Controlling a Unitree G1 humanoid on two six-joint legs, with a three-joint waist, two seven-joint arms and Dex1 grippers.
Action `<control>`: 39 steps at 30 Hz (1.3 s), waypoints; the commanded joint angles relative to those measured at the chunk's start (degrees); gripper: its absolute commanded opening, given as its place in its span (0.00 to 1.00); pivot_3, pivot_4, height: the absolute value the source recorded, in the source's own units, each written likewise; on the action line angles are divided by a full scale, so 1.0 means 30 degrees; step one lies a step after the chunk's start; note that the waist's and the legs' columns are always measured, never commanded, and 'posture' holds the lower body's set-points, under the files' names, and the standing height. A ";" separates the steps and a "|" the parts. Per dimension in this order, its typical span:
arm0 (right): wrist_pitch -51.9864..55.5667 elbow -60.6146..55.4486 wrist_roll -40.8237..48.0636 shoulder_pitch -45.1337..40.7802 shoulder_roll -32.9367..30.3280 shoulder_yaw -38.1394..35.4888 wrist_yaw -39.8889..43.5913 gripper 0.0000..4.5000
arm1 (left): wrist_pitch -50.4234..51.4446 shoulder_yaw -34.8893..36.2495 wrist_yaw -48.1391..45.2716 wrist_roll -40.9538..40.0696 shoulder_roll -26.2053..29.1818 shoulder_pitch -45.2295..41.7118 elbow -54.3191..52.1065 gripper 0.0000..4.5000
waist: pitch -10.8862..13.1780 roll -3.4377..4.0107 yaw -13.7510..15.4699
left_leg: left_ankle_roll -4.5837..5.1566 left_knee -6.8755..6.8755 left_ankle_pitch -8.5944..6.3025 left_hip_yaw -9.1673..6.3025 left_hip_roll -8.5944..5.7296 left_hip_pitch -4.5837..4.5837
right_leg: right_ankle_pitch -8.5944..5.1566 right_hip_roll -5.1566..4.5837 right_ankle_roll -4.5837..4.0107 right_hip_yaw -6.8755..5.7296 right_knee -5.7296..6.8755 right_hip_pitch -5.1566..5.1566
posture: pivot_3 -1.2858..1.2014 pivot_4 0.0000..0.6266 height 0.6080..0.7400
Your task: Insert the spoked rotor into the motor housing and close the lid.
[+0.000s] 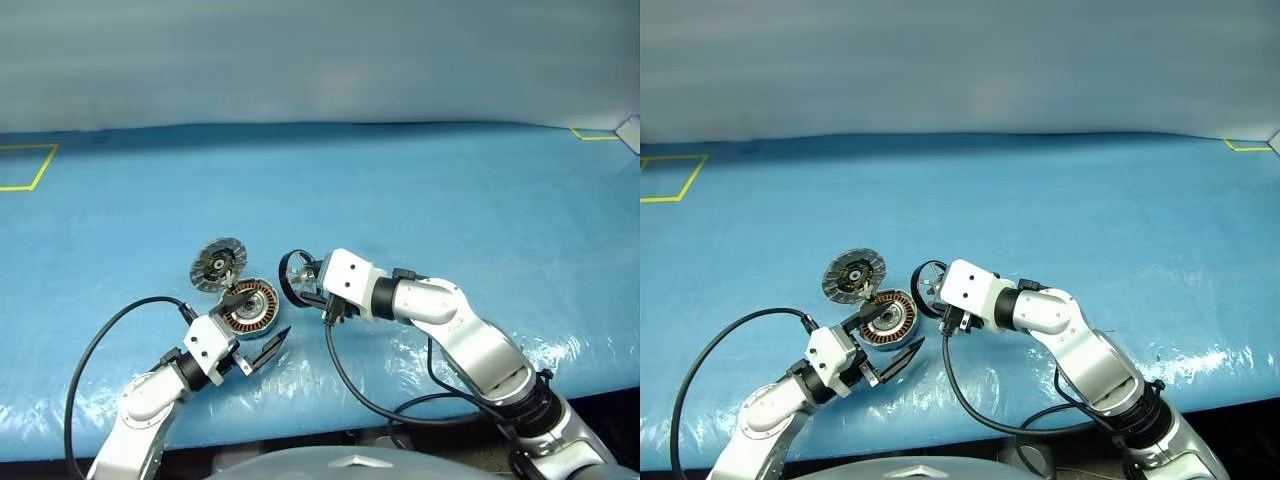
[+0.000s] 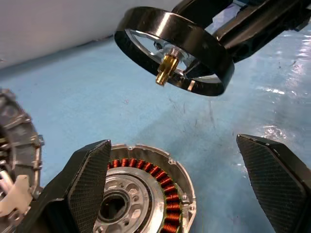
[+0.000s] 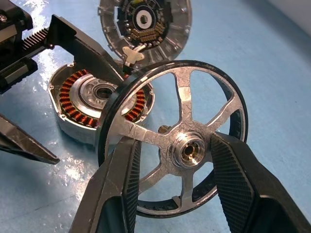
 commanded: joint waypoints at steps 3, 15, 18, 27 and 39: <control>-0.0232 -0.0531 0.0155 0.0064 -0.0160 -0.0809 -0.0019 0.41 | -0.0504 0.0734 -0.0041 -0.1776 -0.0294 0.0393 -0.2220 1.00 | 0.0001 -0.0002 0.0001 | 0.0000 0.0000 0.0000 0.0000 0.0001 -0.0002 | 0.0001 -0.0001 0.0001 0.0002 0.0000 -0.0002 | 0.52 0.24 1.00; -0.2051 0.2902 -0.0179 -0.1023 0.1435 -0.0086 -0.0048 0.41 | -0.1256 0.2658 0.0523 -0.0989 0.0247 0.4997 -0.3638 1.00 | 0.0014 -0.0012 -0.0111 | 0.0002 -0.0005 -0.0001 0.0016 0.0012 0.0009 | -0.0008 0.0003 -0.0010 0.0009 -0.0002 0.0000 | 0.52 0.24 1.00; -0.2655 0.4042 -0.0587 -0.1538 0.2363 0.0760 -0.0053 0.41 | -0.1694 0.2657 0.1097 -0.0846 -0.0424 0.5452 -0.3318 1.00 | 0.0014 -0.0012 -0.0099 | 0.0002 -0.0003 -0.0001 0.0007 0.0012 0.0008 | -0.0008 0.0004 -0.0011 0.0005 -0.0001 0.0000 | 0.52 0.24 1.00; -0.3177 0.4455 -0.1021 -0.2476 0.4157 0.2491 0.0492 0.41 | -0.2552 0.2436 0.2075 -0.1038 -0.2378 0.5931 -0.2544 1.00 | 0.0016 -0.0014 -0.0113 | 0.0000 -0.0010 -0.0002 -0.0002 0.0010 -0.0002 | -0.0009 0.0005 -0.0015 0.0002 -0.0003 -0.0011 | 0.52 0.24 1.00; -0.3613 0.5599 -0.1361 -0.2357 0.4413 0.3584 0.1283 0.41 | -0.2738 0.2099 0.1887 -0.1036 -0.2334 0.6195 -0.2338 1.00 | 0.0017 -0.0012 -0.0170 | 0.0001 -0.0008 -0.0002 0.0000 0.0009 0.0006 | -0.0011 0.0004 -0.0016 0.0002 -0.0001 -0.0007 | 0.52 0.24 1.00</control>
